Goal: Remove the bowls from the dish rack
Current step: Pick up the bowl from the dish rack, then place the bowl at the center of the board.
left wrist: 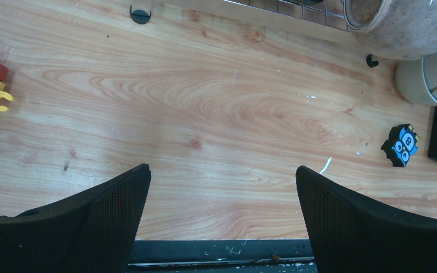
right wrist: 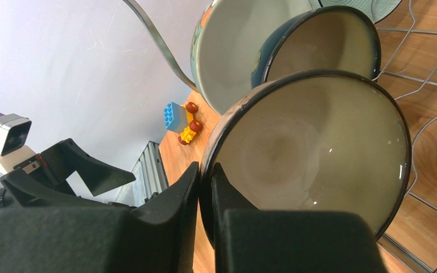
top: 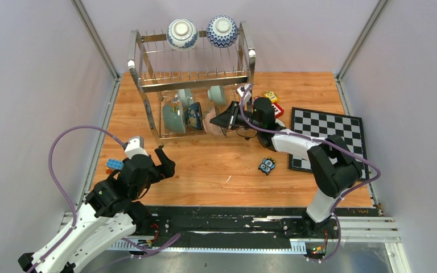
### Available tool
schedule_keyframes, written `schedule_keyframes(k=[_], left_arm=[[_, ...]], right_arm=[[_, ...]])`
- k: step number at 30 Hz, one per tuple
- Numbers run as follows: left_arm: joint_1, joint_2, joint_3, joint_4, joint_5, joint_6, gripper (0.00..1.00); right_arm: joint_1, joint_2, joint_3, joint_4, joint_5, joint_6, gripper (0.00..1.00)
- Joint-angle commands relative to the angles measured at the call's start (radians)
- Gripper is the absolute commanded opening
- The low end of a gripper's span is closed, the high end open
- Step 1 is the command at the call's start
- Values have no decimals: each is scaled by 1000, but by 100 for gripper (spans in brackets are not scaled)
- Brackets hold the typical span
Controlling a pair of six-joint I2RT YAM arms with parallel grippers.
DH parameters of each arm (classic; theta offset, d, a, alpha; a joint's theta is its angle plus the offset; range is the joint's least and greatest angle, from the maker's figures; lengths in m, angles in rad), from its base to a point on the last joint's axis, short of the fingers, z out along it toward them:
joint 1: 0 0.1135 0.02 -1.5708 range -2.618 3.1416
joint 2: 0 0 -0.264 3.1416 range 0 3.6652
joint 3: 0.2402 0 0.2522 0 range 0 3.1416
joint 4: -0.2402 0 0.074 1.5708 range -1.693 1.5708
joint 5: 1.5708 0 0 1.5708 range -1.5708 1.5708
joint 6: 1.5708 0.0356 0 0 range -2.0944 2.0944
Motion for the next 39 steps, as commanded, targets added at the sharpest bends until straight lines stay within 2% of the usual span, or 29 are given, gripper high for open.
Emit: schedule_keyframes(k=[1,6,15,29,34,39], left_arm=[[5,0,11,13,-13,8,100],[5,2,12,18,-11,9,100],[5,4,9,22,-1,6,100],[5,20,41,39,-14,28,100],[5,71,111,-67,-175,-52,100],[5,127,171,-49,-173,-28,100]], right_arm=[[8,-66,-1,150,-31,77,3],[28,-79,-16,218,-41,154,3],[52,-138,-23,82,-30,55,3],[63,-252,-103,66,-49,47,3],[76,-371,-147,-78,-48,-48,3],[100,-498,-183,-268,-34,-165,3]])
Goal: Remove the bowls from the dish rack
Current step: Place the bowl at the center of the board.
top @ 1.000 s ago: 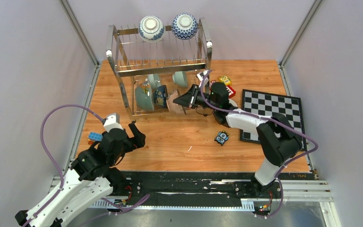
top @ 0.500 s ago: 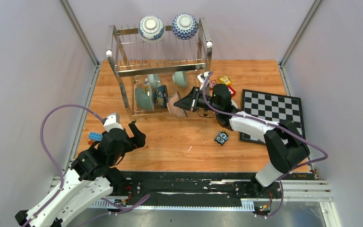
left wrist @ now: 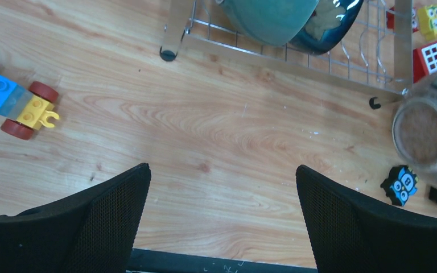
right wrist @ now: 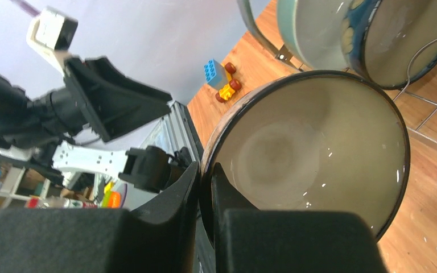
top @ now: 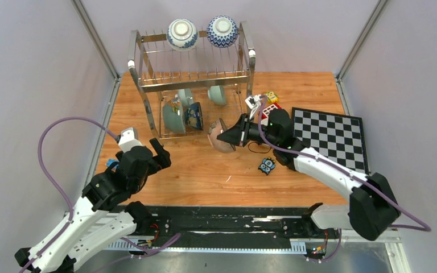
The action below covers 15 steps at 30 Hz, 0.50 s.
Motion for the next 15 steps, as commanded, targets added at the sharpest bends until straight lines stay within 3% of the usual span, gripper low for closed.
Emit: schedule_keyframes(k=[1,5,10,15], left_arm=[[5,39,51,20,-29,9,100],[5,28,27,150,114,68,100],[5,-23,-34,159,62,-62,100],[5,-111,-126,244,156,-100,100]], right_arm=[[37,-138,-22,-96,-8,-137,3],[75,-242,-44,-268,39,-259,3],[130,-329,-66,-443,128,-395,3],[226,-354,-38,-611,276,-547,3]])
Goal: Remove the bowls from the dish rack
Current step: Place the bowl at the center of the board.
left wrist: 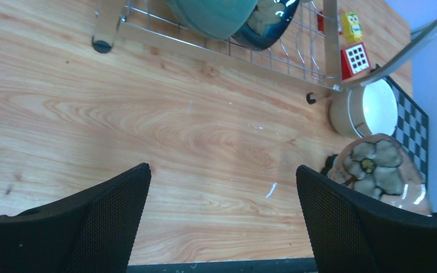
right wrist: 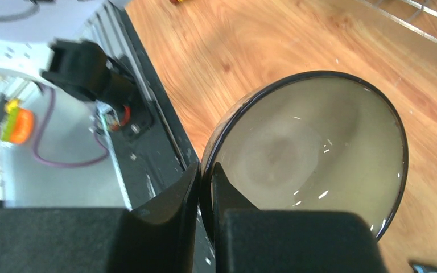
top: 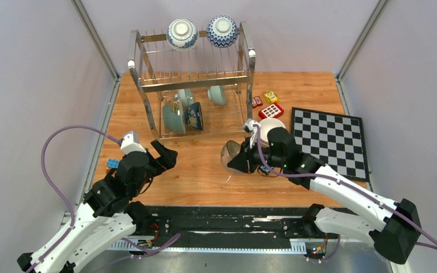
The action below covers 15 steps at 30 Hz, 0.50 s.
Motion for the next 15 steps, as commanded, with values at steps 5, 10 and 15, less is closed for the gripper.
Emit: schedule_keyframes(k=[5,10,15], left_arm=[[5,-102,-124,198,248,29,100],[5,-32,-90,173,351,122,100],[5,114,-38,93,409,225,100]], right_arm=[[193,-21,59,-204,321,-317,3],[353,22,96,-269,549,-446,3],[481,91,139,-303,711,-519,3]])
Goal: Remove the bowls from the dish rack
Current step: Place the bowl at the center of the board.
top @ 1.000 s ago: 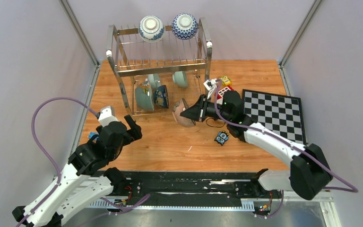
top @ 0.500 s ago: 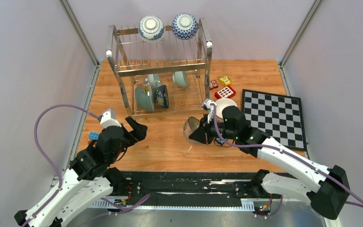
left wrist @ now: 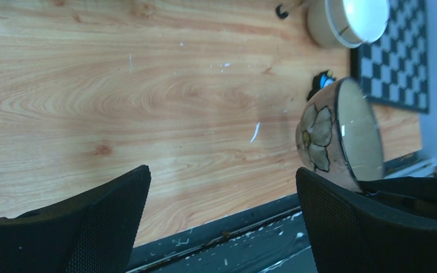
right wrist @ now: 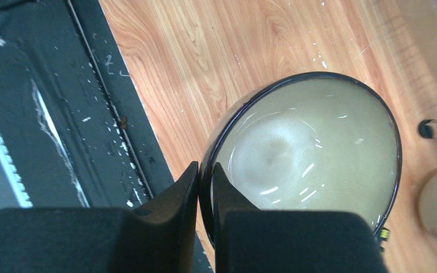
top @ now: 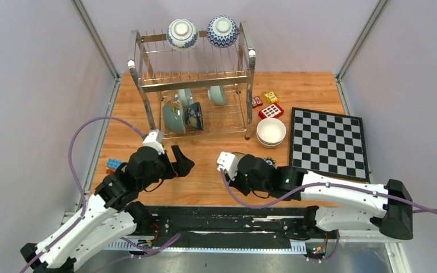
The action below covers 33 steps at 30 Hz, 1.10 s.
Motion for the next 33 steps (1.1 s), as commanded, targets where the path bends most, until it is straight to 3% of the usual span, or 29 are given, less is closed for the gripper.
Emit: schedule_keyframes(k=[1,8,14,18,22,33], left_arm=[[5,109,46,-34,122,120,100],[5,159,65,21,223,162,100],[0,148,83,33,229,196,100],[-63,161,58,65,202,191,100],[-165,220,68,67,88,175,100],[-180,280,56,128,71,158,100]], right_arm=[[101,42,91,12,238,-144,3],[266,140,141,-22,414,-266,3],[357,191,147,-36,457,-333,3],[398,218,145,-42,465,-352,3],[413,229,137,-38,463,-362,3],[420,212,85,22,422,-356,3]])
